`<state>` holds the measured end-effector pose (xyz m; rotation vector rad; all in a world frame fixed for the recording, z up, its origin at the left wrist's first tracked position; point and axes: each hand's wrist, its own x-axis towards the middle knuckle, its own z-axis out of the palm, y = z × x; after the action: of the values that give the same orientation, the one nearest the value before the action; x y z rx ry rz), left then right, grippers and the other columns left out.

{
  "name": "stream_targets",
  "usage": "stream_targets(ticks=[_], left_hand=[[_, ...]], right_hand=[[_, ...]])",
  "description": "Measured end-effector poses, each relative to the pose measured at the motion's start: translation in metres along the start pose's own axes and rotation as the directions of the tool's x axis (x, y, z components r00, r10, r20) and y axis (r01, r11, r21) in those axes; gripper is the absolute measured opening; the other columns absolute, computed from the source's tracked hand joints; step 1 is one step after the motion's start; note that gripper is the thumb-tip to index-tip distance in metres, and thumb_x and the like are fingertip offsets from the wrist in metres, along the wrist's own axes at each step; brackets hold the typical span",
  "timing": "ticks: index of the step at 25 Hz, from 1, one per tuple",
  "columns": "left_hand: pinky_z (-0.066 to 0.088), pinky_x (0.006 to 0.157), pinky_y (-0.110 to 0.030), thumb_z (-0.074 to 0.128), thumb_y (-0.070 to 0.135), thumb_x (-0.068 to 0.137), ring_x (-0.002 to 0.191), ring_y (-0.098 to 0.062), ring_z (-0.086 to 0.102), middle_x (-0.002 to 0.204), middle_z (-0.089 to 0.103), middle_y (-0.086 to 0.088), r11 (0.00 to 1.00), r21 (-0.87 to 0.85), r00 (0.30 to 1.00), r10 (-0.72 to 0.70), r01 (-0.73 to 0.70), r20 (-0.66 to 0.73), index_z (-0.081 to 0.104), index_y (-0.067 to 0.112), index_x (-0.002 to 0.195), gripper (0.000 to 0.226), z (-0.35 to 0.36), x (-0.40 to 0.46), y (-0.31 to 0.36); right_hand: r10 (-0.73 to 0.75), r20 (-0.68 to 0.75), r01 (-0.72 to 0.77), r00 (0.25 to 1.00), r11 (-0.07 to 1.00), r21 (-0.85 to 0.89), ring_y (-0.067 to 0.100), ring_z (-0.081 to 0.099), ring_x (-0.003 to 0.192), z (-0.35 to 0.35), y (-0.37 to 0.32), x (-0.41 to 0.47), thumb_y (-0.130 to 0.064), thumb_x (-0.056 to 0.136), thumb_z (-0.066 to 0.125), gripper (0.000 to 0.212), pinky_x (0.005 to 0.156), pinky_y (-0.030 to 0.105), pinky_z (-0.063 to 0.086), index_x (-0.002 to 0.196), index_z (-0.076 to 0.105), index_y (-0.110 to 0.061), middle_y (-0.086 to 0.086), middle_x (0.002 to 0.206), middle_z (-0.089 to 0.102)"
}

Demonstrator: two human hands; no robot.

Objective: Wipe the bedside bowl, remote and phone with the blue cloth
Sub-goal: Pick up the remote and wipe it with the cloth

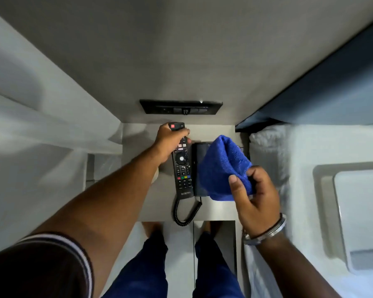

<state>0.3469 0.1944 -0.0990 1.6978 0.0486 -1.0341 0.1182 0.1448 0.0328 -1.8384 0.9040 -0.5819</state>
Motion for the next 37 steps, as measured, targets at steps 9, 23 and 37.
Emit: stream_targets(ticks=[9, 23, 37], left_hand=[[0.062, 0.066, -0.04, 0.042, 0.07, 0.087, 0.076, -0.026, 0.067, 0.072, 0.061, -0.004, 0.689, -0.672, 0.906, 0.054, 0.271, 0.421, 0.062, 0.011, 0.098, 0.063, -0.135, -0.231, 0.204], [0.032, 0.113, -0.041, 0.03, 0.061, 0.097, 0.135, -0.025, 0.045, 0.143, 0.053, -0.013, 0.24, -0.748, 0.617, 0.738, -0.619, -0.273, 0.051, 0.013, 0.133, 0.064, -0.206, -0.534, 0.371], [0.058, 0.081, -0.05, 0.042, 0.058, 0.094, 0.091, -0.038, 0.072, 0.075, 0.068, -0.004, -0.039, -0.844, 0.495, 0.795, -0.535, -0.35, 0.058, 0.003, 0.1, 0.057, -0.284, -0.575, 0.35]], right_hand=[[-0.325, 0.171, 0.243, 0.93, 0.894, 0.376, 0.008, 0.051, 0.085, -0.033, -0.205, 0.029, -0.021, 0.089, 0.049, 0.015, 0.077, 0.028, 0.044, 0.099, 0.052, -0.031, -0.017, 0.094, 0.056], [-0.906, 0.42, 0.783, 0.045, 0.293, 0.549, 0.026, 0.016, 0.145, 0.029, -0.563, -0.04, -0.013, 0.089, 0.054, 0.049, 0.118, 0.048, 0.014, 0.137, 0.042, -0.008, 0.014, 0.152, 0.03], [-0.877, 0.362, 0.774, -0.316, -0.018, 0.633, 0.016, 0.057, 0.114, 0.018, -0.547, -0.07, -0.028, 0.095, 0.045, 0.032, 0.098, 0.036, 0.043, 0.107, 0.067, -0.009, 0.001, 0.115, 0.067]])
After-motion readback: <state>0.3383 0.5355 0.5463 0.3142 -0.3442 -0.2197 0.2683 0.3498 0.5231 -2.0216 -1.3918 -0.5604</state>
